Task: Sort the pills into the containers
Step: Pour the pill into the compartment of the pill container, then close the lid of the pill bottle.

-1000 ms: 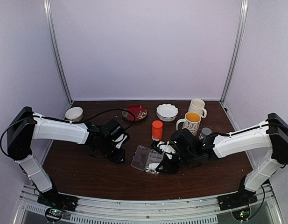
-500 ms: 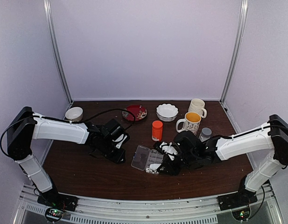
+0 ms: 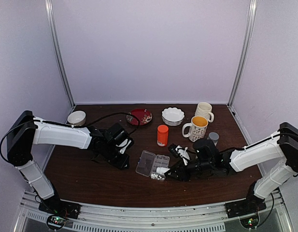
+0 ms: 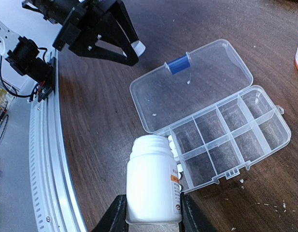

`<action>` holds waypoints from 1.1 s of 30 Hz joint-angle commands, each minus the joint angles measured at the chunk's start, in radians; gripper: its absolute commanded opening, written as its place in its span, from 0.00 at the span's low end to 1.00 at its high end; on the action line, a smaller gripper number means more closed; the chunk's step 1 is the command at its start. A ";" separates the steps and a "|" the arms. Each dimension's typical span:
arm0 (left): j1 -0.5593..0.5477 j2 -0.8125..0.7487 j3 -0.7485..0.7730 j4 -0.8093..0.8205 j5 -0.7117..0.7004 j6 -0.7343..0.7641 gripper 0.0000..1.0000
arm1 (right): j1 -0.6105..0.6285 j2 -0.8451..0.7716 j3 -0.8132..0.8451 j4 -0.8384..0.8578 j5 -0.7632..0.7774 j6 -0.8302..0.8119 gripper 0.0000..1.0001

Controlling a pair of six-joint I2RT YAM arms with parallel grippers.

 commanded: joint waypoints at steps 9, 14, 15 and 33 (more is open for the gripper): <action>-0.008 -0.145 0.150 -0.173 -0.064 0.012 0.24 | -0.036 -0.222 -0.147 0.399 -0.104 0.090 0.00; -0.007 -0.223 0.262 -0.261 -0.048 0.017 0.24 | -0.036 -0.389 -0.130 0.457 -0.072 0.071 0.00; -0.007 -0.237 0.284 -0.272 -0.037 0.017 0.24 | -0.036 -0.419 -0.119 0.463 -0.060 0.063 0.00; -0.003 -0.405 0.460 -0.139 0.348 -0.094 0.25 | -0.048 -0.672 0.019 0.786 0.070 0.129 0.00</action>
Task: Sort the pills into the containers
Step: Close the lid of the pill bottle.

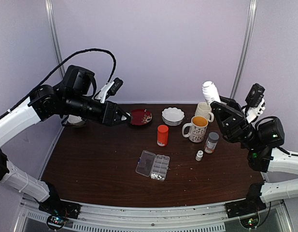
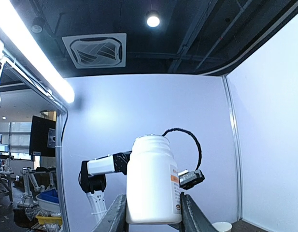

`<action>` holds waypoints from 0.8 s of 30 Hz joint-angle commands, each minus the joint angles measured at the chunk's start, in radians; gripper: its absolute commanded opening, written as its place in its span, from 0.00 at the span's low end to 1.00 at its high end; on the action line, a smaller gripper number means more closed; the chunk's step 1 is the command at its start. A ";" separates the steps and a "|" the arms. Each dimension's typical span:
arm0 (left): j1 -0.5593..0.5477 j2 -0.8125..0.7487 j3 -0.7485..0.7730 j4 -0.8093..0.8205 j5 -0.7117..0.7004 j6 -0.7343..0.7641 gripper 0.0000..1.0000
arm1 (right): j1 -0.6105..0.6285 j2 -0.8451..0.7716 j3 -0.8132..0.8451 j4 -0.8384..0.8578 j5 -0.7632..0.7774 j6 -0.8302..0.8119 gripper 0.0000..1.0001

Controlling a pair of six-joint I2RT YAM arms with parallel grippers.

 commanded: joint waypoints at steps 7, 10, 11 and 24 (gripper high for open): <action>0.011 -0.057 -0.043 0.280 0.288 -0.124 0.25 | -0.012 -0.117 0.031 -0.144 0.036 -0.064 0.00; 0.019 -0.063 -0.077 0.387 0.366 -0.184 0.25 | 0.016 -0.087 0.061 -0.252 0.037 -0.127 0.00; 0.022 -0.064 -0.088 0.433 0.393 -0.207 0.25 | 0.033 -0.054 0.109 -0.355 0.006 -0.166 0.00; 0.023 -0.039 -0.120 0.666 0.563 -0.353 0.25 | 0.128 0.201 0.181 -0.296 0.038 -0.227 0.00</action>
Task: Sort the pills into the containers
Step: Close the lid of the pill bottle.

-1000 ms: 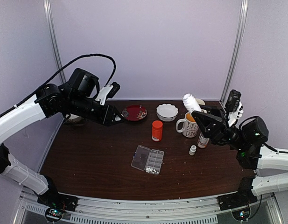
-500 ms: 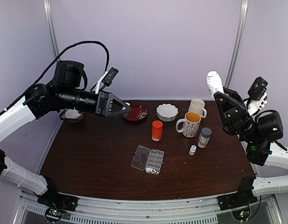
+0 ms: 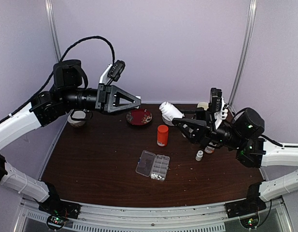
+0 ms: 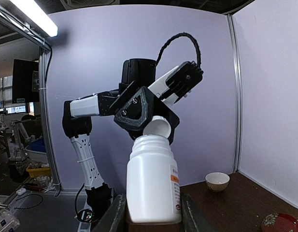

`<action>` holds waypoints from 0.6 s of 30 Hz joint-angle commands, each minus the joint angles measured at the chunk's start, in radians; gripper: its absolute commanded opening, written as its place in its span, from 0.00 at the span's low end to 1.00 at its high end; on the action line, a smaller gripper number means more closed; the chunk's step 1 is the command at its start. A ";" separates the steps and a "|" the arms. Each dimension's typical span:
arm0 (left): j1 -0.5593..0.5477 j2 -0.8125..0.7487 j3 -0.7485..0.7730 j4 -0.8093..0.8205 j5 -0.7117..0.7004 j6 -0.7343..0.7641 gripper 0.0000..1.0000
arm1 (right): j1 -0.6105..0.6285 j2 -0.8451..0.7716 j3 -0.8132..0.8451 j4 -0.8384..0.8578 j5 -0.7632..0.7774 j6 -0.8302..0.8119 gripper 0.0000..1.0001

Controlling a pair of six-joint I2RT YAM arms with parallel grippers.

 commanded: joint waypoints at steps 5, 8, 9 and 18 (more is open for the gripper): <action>0.007 -0.001 -0.052 0.185 0.075 -0.082 0.25 | 0.009 0.123 0.109 0.068 -0.032 0.018 0.00; 0.007 0.001 -0.058 0.186 0.076 -0.081 0.25 | 0.009 0.148 0.139 0.059 -0.056 0.018 0.00; 0.008 0.002 -0.059 0.183 0.076 -0.079 0.25 | 0.011 0.154 0.144 0.058 -0.062 0.018 0.00; 0.007 0.000 -0.059 0.181 0.074 -0.070 0.25 | 0.019 0.191 0.185 0.001 -0.085 0.007 0.00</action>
